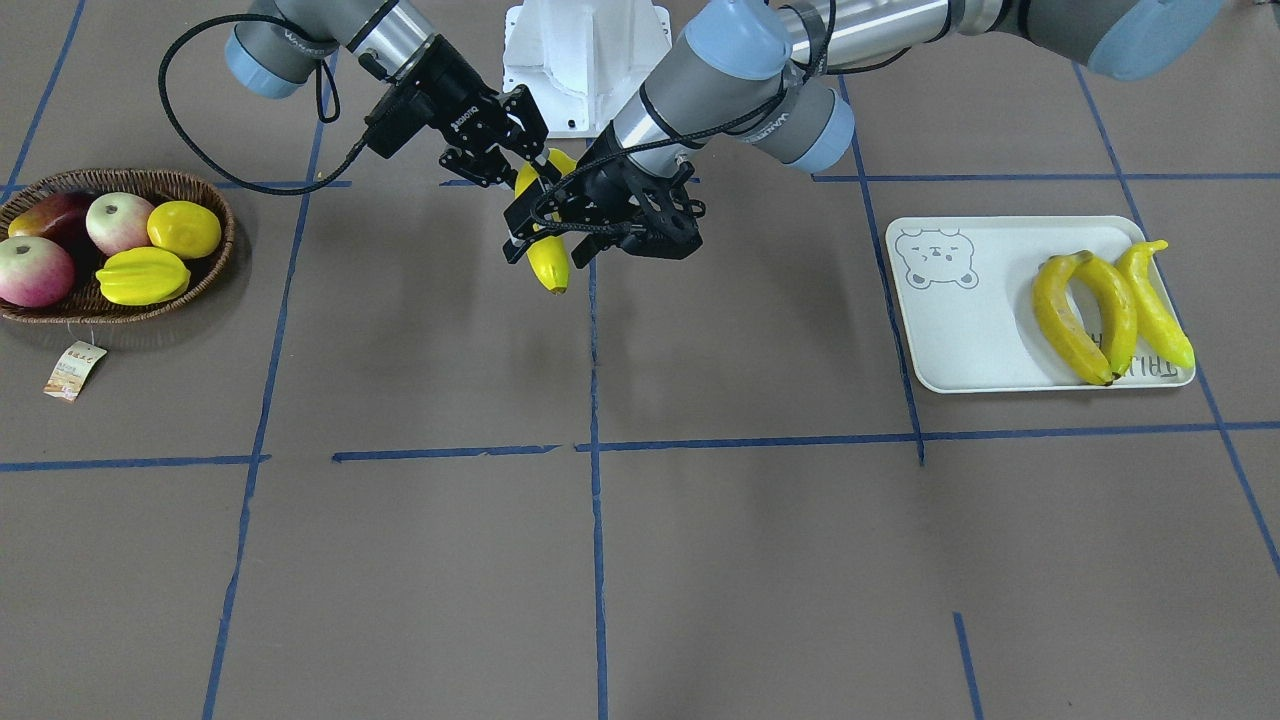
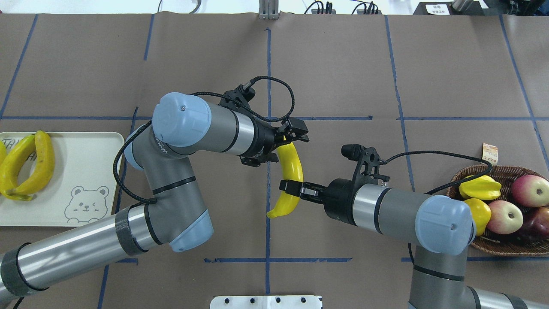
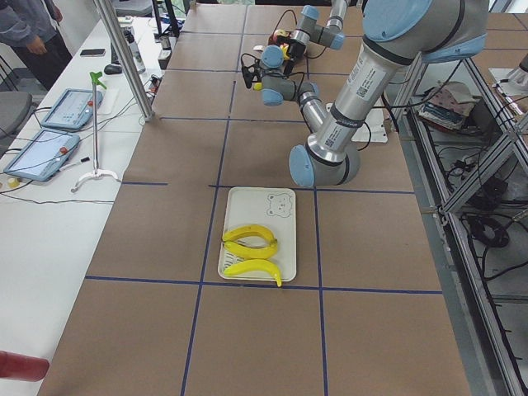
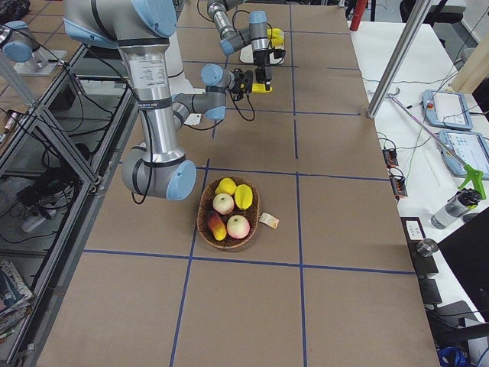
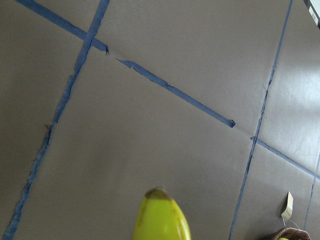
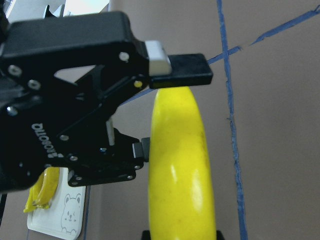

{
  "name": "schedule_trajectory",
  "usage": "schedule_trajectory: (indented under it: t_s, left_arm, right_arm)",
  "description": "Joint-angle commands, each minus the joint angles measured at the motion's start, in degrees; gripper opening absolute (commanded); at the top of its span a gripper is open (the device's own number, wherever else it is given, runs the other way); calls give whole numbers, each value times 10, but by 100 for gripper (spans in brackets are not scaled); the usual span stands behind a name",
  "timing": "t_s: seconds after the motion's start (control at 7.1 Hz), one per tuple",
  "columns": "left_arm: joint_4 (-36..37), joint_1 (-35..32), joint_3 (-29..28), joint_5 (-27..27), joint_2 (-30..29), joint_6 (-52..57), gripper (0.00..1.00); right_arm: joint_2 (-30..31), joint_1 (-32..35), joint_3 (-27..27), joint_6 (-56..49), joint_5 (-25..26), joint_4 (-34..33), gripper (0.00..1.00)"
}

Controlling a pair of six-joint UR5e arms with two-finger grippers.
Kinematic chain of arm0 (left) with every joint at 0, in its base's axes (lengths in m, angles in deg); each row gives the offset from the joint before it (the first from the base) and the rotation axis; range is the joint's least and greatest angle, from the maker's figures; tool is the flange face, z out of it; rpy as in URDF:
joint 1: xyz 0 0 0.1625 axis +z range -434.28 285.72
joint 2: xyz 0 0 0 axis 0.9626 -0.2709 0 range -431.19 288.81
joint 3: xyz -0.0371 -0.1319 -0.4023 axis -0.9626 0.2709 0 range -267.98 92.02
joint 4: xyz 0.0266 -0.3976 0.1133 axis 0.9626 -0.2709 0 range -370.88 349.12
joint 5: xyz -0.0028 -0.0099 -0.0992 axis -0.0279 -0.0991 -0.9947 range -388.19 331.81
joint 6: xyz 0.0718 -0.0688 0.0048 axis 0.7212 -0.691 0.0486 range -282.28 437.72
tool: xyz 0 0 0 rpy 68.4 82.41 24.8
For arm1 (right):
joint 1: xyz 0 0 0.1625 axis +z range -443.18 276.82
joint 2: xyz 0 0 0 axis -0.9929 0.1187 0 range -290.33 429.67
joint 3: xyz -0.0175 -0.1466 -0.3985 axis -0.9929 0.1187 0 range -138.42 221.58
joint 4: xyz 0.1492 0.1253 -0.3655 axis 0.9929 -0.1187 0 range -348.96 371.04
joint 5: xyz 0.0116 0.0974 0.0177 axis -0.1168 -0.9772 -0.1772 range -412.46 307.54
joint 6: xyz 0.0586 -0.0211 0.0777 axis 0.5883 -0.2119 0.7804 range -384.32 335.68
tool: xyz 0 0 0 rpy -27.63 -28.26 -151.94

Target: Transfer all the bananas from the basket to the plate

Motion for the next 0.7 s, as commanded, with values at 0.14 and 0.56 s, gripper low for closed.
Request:
schedule_trajectory:
  t_s: [0.14, 0.56]
  left_arm:
    - [0, 4, 1, 2, 0, -1, 45]
    - [0, 3, 7, 1, 5, 0, 0]
  right_arm:
    - [-1, 0, 1, 0, 0, 0, 7]
    - [0, 0, -1, -2, 0, 0, 17]
